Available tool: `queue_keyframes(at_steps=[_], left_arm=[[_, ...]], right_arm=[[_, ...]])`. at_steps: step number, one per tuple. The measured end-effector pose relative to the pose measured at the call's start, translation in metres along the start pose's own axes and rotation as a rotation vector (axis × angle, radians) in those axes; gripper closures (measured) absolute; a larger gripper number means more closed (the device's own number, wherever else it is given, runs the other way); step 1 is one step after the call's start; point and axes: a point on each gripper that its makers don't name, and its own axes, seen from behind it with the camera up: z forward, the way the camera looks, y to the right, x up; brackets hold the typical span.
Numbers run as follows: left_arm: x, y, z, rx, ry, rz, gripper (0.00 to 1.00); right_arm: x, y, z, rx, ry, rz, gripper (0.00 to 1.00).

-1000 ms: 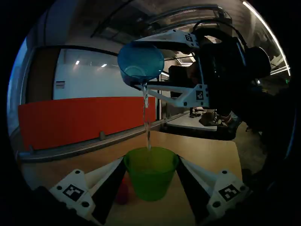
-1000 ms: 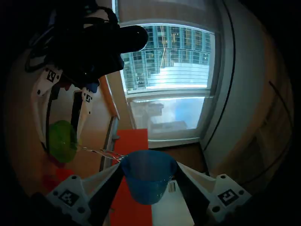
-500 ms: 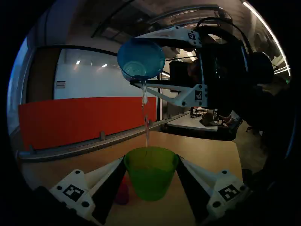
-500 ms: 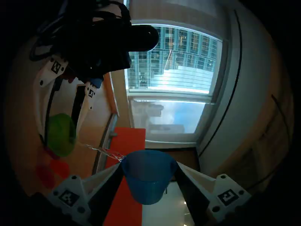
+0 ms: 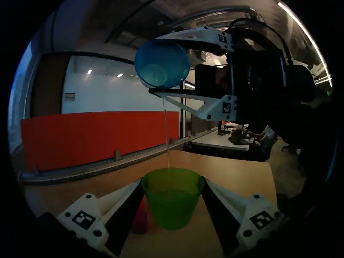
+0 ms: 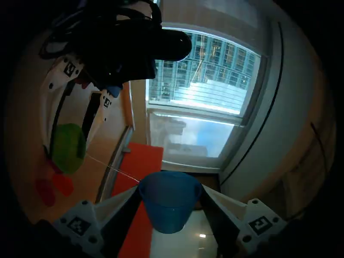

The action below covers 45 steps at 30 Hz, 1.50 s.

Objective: Pour water

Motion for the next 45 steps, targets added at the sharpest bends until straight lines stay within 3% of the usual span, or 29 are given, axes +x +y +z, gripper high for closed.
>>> queue_keyframes(at_steps=[9,14,18,26,45], left_arm=[[0.0,0.0,0.0,0.0,0.008,-0.006,0.12],[0.0,0.0,-0.001,0.0,0.009,-0.006,0.11],[0.002,0.0,-0.003,0.003,0.011,-0.005,0.11],[0.006,-0.002,-0.005,0.007,0.017,-0.001,0.11],[0.013,-0.002,-0.003,0.015,0.018,0.023,0.11]], right_arm=[[0.005,0.0,0.0,0.004,0.008,-0.035,0.08],[0.006,0.001,0.0,0.004,0.013,-0.009,0.08],[0.005,0.001,-0.001,0.002,0.011,0.047,0.08],[-0.005,-0.004,-0.006,0.018,0.011,0.267,0.08],[0.006,-0.004,-0.022,0.009,0.059,0.906,0.08]])
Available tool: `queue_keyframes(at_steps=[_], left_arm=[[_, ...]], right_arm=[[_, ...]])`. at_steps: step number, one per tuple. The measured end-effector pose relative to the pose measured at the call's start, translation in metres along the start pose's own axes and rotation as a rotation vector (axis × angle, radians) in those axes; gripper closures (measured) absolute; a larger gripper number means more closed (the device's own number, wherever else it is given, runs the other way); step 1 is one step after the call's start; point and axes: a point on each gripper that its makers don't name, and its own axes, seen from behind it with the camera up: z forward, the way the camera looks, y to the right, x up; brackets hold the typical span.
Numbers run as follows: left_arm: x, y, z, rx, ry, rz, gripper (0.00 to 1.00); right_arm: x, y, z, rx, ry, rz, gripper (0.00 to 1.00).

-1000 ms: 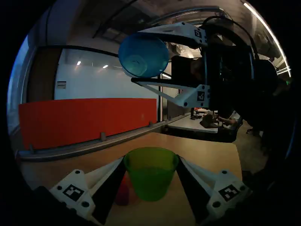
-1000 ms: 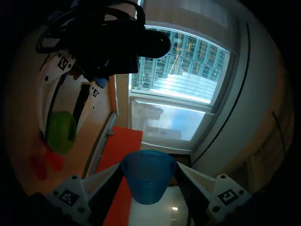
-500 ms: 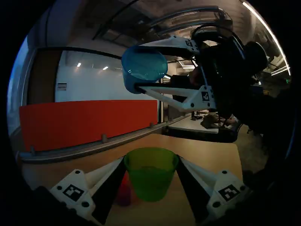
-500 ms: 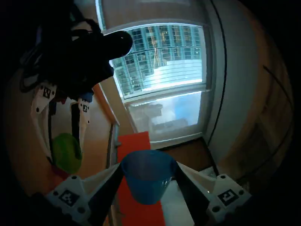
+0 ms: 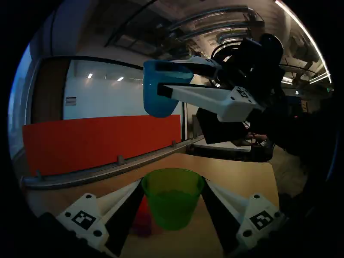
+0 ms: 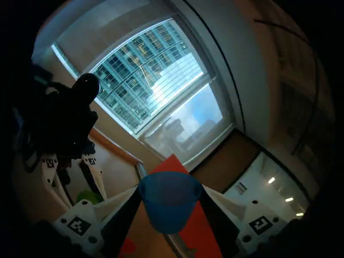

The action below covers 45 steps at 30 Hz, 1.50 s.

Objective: Pour water

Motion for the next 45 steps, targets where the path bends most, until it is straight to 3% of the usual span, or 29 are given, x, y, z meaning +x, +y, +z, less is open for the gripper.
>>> queue_keyframes(at_steps=[9,21,24,35,45], left_arm=[[0.0,0.0,0.001,0.002,-0.007,0.014,0.11],[0.005,-0.002,0.001,0.01,-0.005,0.024,0.11],[0.004,-0.003,0.0,0.011,-0.006,0.026,0.11],[0.006,-0.013,-0.004,0.036,-0.005,0.028,0.11],[0.001,-0.034,-0.018,0.085,-0.024,0.024,0.11]], right_arm=[[0.003,-0.004,-0.005,0.032,0.008,0.304,0.08],[0.004,-0.007,-0.004,0.091,0.012,0.62,0.08],[0.003,-0.005,-0.005,0.093,0.018,0.647,0.08],[-0.005,-0.007,-0.008,0.095,-0.011,0.654,0.08],[-0.036,-0.003,-0.029,0.064,-0.055,0.663,0.08]])
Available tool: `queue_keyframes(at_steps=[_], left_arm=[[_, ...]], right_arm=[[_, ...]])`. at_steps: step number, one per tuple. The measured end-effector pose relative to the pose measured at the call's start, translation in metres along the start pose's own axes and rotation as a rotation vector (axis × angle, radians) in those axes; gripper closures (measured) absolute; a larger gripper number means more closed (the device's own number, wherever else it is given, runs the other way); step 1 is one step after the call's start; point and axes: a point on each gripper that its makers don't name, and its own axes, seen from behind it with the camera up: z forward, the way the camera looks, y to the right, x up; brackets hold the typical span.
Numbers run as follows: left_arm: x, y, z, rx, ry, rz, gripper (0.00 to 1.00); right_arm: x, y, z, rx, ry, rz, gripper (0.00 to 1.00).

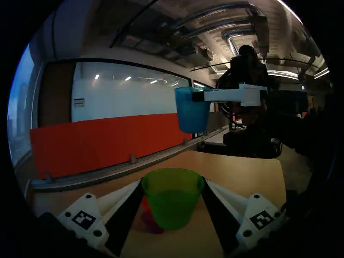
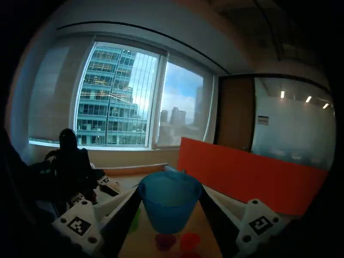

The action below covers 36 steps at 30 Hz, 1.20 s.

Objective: Pour water

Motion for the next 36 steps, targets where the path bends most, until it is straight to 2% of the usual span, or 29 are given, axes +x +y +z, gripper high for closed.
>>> queue_keyframes(at_steps=[9,15,21,27,36], left_arm=[[-0.006,-0.021,-0.014,0.045,-0.021,0.007,0.11],[-0.007,-0.031,-0.021,0.062,-0.029,0.006,0.11],[-0.011,-0.036,-0.023,0.069,-0.044,0.008,0.11],[-0.016,-0.038,-0.024,0.066,-0.058,0.004,0.11],[-0.028,-0.038,-0.021,0.055,-0.099,0.008,0.11]], right_arm=[[-0.017,0.02,-0.023,-0.041,-0.014,0.03,0.08],[-0.023,0.03,-0.035,-0.064,-0.021,0.033,0.08],[-0.03,0.038,-0.041,-0.091,-0.031,0.022,0.07],[-0.037,0.036,-0.043,-0.088,-0.038,0.02,0.07],[-0.064,0.038,-0.05,-0.082,-0.094,0.006,0.06]])
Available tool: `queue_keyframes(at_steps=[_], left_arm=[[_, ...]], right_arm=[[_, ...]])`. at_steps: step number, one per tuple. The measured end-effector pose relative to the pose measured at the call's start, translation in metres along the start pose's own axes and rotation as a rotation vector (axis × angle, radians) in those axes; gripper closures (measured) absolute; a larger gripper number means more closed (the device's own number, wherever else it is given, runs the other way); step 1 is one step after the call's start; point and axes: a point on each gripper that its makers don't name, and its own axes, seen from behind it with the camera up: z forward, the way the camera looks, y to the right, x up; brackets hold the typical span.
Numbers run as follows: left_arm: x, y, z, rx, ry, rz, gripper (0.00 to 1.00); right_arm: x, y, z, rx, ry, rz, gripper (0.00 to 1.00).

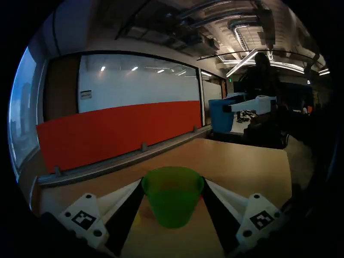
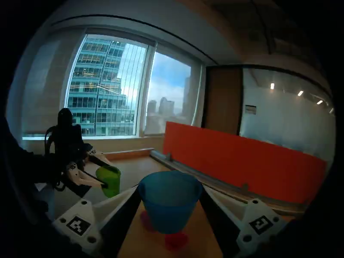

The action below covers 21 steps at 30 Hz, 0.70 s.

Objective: Pour water

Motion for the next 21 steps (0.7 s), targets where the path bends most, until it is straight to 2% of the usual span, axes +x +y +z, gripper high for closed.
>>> queue_keyframes(at_steps=[9,21], left_arm=[[-0.023,-0.004,0.007,0.006,-0.065,-0.008,0.11],[-0.05,-0.01,0.013,-0.001,-0.136,-0.006,0.11]], right_arm=[[-0.034,-0.002,-0.001,0.018,-0.068,-0.026,0.06],[-0.084,-0.002,0.003,0.037,-0.145,0.005,0.06]])
